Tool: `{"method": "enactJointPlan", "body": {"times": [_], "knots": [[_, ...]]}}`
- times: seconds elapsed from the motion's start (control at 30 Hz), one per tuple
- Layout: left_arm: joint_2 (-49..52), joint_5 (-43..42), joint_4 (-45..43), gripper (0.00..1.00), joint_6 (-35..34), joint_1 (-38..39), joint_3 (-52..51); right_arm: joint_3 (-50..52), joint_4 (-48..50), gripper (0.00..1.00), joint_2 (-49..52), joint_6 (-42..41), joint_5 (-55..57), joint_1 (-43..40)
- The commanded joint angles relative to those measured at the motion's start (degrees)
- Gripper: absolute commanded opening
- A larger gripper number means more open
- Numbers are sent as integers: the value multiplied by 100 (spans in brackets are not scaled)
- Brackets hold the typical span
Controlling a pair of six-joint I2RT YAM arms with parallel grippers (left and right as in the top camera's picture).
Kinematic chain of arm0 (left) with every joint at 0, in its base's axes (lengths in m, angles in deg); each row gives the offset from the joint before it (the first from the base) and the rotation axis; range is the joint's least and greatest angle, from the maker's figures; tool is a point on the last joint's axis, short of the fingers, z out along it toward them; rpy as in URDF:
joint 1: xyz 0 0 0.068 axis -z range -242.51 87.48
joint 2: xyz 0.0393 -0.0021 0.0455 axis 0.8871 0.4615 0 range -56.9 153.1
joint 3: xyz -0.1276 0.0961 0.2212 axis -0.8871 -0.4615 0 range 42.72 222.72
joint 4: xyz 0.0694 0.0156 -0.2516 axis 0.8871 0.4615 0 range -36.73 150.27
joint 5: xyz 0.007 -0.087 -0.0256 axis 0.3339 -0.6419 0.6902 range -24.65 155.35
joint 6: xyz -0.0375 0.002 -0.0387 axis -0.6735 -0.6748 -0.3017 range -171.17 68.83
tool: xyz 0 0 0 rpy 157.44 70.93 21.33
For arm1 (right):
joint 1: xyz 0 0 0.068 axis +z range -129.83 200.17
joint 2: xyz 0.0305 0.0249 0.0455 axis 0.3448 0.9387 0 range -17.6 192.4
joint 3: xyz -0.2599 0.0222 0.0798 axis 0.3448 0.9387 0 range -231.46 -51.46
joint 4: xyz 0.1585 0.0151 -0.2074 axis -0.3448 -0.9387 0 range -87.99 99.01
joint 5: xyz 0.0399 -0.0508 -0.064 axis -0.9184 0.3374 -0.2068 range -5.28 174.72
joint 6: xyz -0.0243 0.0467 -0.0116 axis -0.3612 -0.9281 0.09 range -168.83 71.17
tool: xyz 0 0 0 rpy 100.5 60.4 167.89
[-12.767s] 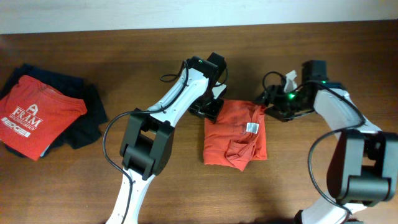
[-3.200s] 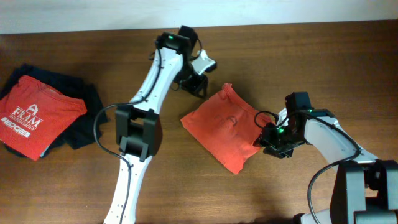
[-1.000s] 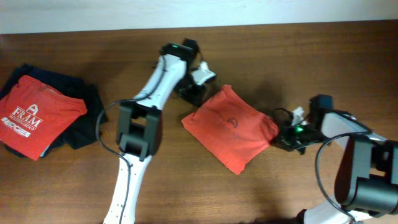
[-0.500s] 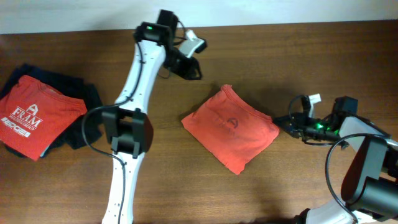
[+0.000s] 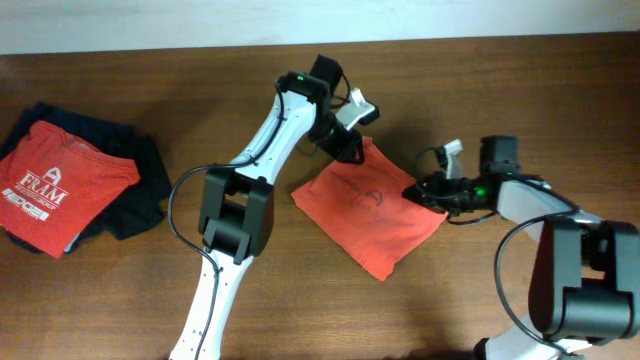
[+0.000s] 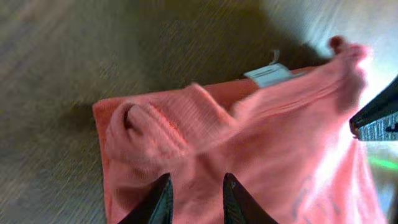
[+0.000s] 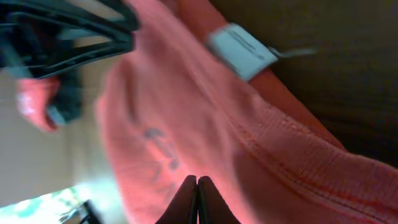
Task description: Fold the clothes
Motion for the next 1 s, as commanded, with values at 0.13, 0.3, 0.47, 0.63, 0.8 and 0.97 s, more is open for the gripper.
{"method": "enactJointPlan", "body": {"times": [0.13,0.3,0.47,0.63,0.8,0.97], "knots": [[-13,1200,-334,27,-341,-177,-184,-7,-496,7,-96,-1069,2437,-205],[-17,1200,-409,27,-647,-621,-85,-9,-922,7,-101,-1161,2448,-754],[-50,588,273,27,-645,-946,601,-55,-951,18,-118,374,256,-1187],[-72,-306,1244,34,-640,-957,1513,-308,-1045,17,-120,905,-1130,-1611],[-70,-457,2201,25,-114,-483,1403,-308,-1969,13,-120,1731,-2341,-1222],[-61,-400,2225,22,400,-9,1036,-306,-2465,14,-116,1950,-1021,-330]]}}
